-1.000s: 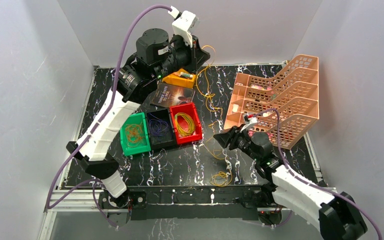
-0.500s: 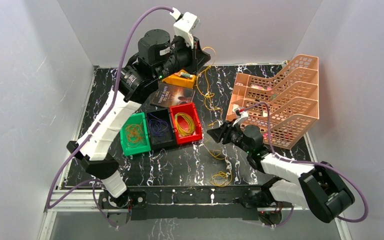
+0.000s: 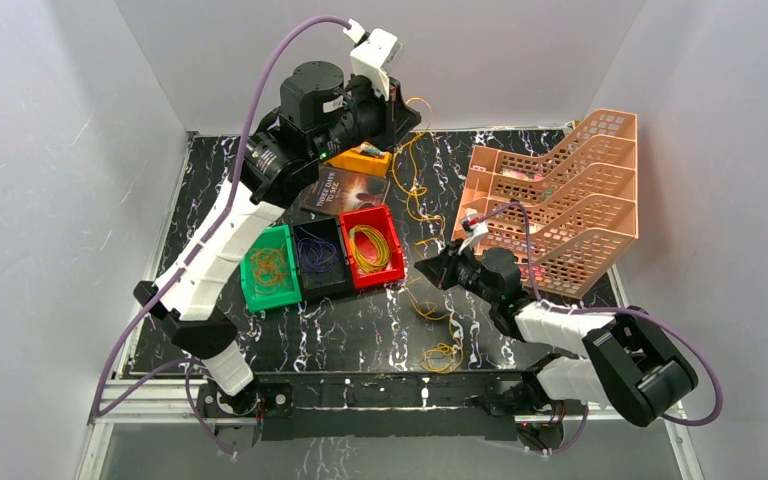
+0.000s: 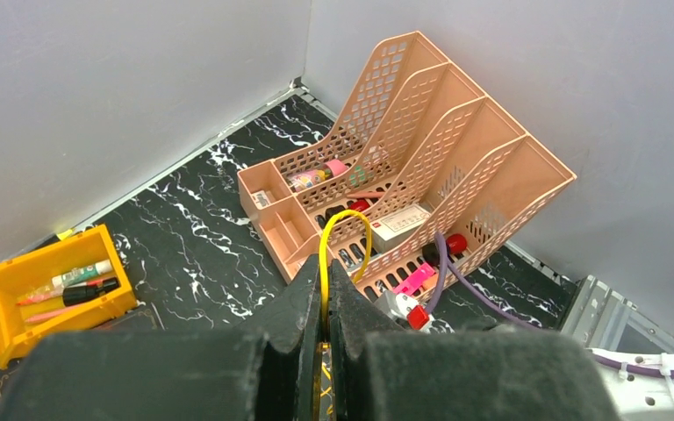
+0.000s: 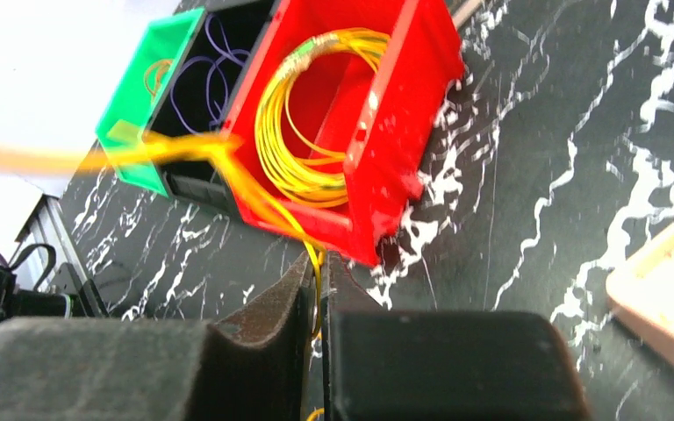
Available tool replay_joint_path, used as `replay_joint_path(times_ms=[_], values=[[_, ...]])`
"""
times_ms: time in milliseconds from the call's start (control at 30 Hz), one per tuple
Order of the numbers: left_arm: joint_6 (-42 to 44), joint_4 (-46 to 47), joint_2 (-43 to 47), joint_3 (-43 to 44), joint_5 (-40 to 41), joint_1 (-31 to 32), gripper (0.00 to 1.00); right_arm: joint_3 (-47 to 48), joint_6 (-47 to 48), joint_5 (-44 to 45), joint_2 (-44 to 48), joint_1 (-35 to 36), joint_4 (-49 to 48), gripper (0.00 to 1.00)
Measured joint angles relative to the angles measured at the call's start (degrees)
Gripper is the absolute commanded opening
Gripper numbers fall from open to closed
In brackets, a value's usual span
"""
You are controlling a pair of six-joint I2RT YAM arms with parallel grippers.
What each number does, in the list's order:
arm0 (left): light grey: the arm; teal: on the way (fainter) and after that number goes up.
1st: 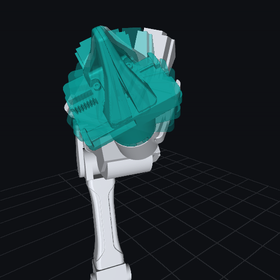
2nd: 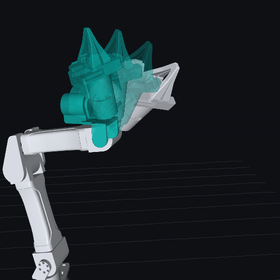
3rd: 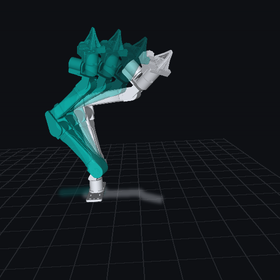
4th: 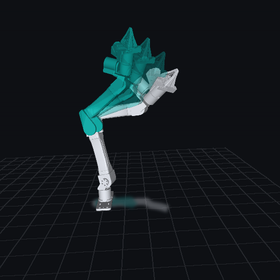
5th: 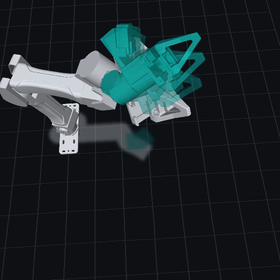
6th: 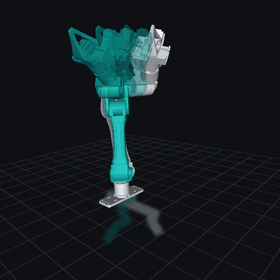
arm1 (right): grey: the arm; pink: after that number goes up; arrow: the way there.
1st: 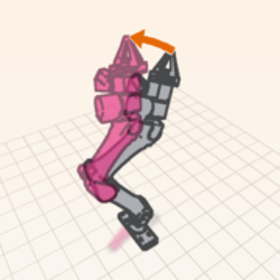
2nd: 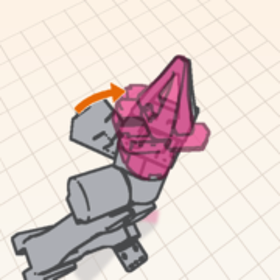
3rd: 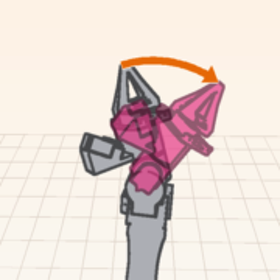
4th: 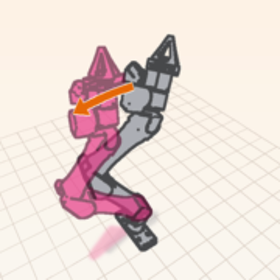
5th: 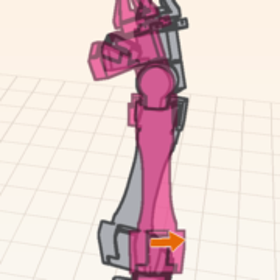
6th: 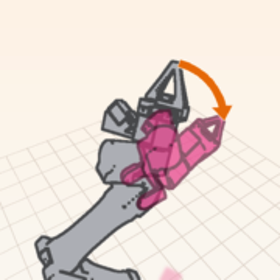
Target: Untangle the cables
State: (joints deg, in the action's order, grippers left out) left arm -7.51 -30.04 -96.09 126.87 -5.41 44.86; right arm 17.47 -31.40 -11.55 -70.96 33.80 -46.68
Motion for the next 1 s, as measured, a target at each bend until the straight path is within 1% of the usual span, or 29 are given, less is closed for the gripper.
replay_joint_path(times_ms=[167,333,467,633,800,1000], values=[[0.46,0.02,0.02,-0.22,0.52,0.0,0.0,-4.2,-1.01,0.09,2.8,0.0,1.79,0.0],[1.18,-0.04,0.09,-0.44,2.12,0.0,0.0,-6.8,-2.01,0.68,8.68,0.0,7.54,0.0],[2.05,-0.22,0.09,-0.52,4.07,0.0,0.0,-8.74,-3.45,1.14,15.02,0.0,13.66,0.0],[3.63,-0.57,0.09,-0.42,7.17,0.0,0.0,-11.47,-5.22,2.67,20.02,0.0,21.94,0.0],[6.27,-1.38,0.09,1.51,11.69,0.0,0.0,-13.79,-6.86,3.78,20.85,0.0,26.49,0.0],[9.77,-0.68,0.63,2.86,18.25,0.0,0.0,-14.05,-7.82,3.89,18.97,0.0,26.97,0.0]])
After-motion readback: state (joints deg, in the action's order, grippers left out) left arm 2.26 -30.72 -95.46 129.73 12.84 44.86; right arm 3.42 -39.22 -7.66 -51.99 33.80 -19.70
